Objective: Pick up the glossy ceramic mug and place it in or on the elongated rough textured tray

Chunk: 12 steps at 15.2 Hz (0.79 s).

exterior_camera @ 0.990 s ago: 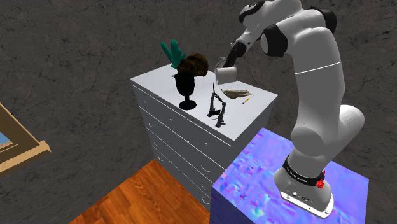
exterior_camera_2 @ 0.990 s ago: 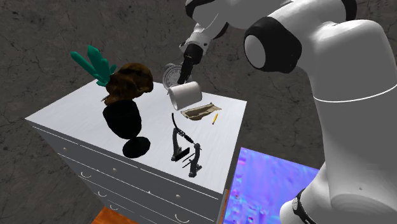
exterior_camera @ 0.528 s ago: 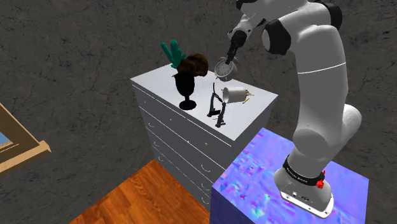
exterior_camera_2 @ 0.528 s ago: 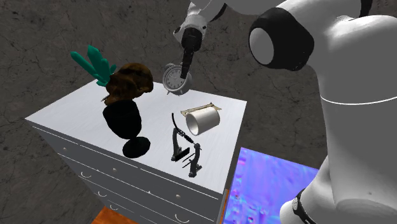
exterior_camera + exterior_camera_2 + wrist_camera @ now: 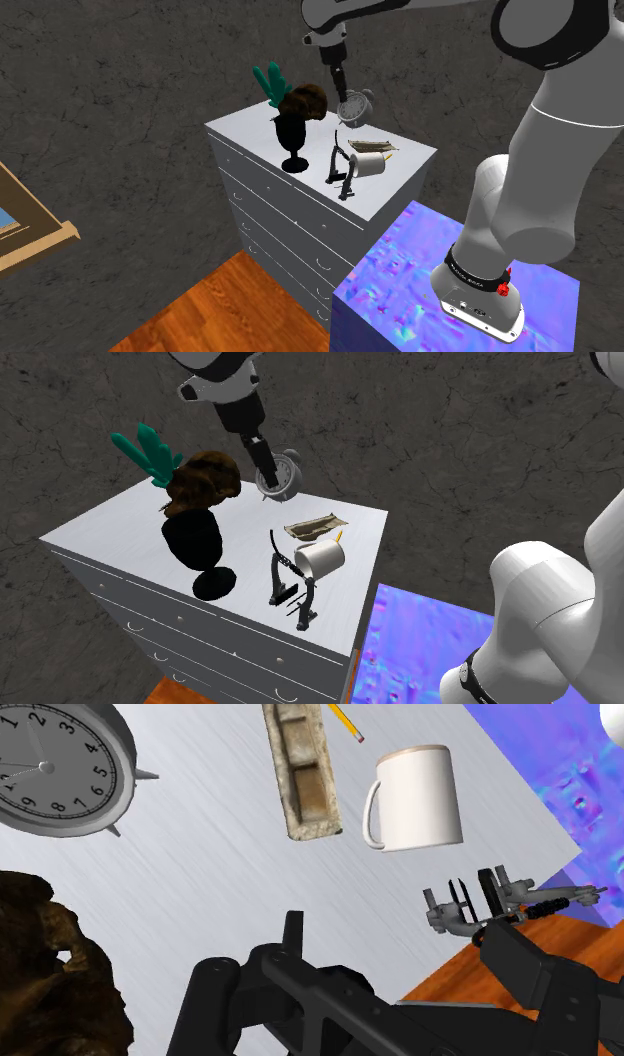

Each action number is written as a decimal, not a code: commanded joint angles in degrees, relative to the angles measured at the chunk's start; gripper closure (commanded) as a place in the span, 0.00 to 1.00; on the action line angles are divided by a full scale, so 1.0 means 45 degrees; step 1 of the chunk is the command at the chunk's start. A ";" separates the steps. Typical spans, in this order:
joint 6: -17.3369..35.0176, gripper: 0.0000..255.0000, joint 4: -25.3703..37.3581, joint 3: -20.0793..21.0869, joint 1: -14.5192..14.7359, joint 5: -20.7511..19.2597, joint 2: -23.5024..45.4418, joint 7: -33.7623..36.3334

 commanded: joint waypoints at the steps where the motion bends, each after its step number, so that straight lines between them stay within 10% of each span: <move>1: 0.0658 0.00 -0.0683 0.0176 0.0190 -0.0876 -0.0336 0.0370; 12: 0.1429 0.00 -0.1492 0.0096 0.0099 -0.0959 -0.0396 0.0432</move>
